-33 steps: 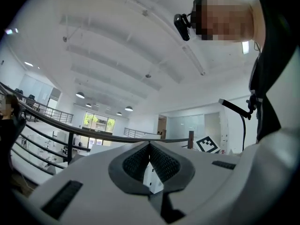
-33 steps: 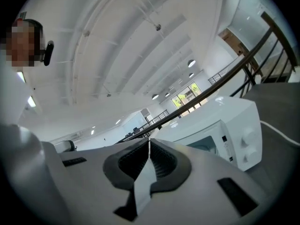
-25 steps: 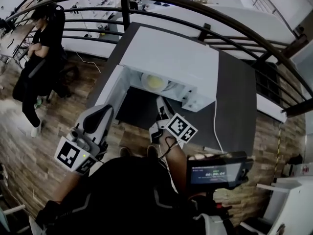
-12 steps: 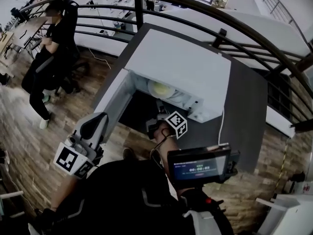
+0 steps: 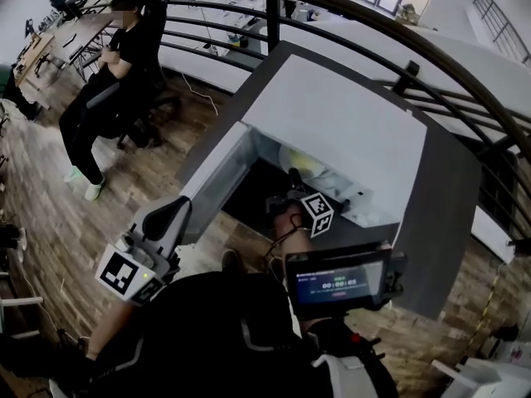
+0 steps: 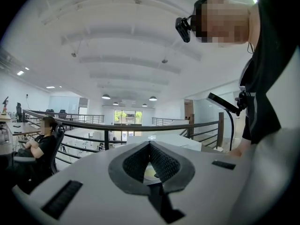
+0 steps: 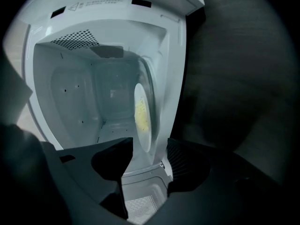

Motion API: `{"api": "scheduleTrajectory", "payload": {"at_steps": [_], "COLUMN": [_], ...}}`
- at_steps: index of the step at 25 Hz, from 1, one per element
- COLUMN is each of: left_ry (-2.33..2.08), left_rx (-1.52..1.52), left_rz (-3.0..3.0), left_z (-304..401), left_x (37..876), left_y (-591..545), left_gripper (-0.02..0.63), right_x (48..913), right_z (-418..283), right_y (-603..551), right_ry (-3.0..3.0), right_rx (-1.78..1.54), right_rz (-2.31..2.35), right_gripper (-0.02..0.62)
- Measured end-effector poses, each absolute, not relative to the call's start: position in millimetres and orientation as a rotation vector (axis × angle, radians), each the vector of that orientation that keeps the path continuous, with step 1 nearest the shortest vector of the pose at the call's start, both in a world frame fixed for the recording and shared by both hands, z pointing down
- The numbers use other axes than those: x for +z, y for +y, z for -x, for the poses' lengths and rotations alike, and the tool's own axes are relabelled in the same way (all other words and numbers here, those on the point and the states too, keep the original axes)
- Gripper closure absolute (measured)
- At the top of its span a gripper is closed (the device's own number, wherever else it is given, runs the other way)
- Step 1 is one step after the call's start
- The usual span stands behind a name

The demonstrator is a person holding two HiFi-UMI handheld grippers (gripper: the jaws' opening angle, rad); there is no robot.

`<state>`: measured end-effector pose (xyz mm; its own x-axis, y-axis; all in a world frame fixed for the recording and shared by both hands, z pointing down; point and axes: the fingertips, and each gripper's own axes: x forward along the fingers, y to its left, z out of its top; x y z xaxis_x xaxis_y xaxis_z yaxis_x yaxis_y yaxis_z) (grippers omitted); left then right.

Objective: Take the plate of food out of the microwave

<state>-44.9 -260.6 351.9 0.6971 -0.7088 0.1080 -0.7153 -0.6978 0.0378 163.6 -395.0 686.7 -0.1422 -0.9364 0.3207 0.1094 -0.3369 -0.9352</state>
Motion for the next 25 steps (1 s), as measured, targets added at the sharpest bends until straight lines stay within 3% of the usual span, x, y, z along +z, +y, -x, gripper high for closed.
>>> {"api": "scheduleTrajectory", "payload": {"at_steps": [20,25], "left_ry": [-1.251,-1.275], "left_rx": [0.206,0.172], "left_rz": [-2.77,-2.75], "left_z": [59,64], "left_x": [364,359], "left_y": [-256,-254], "left_gripper": [0.603,0.603], "right_x": [704,710], "right_z": [-161,-161], "right_y": [-420,-413], "right_ry": [0.885,0.85], "right_rx": [-1.62,-1.641], "right_rz": [1.26,1.258], "right_gripper": [0.382,0.46]}}
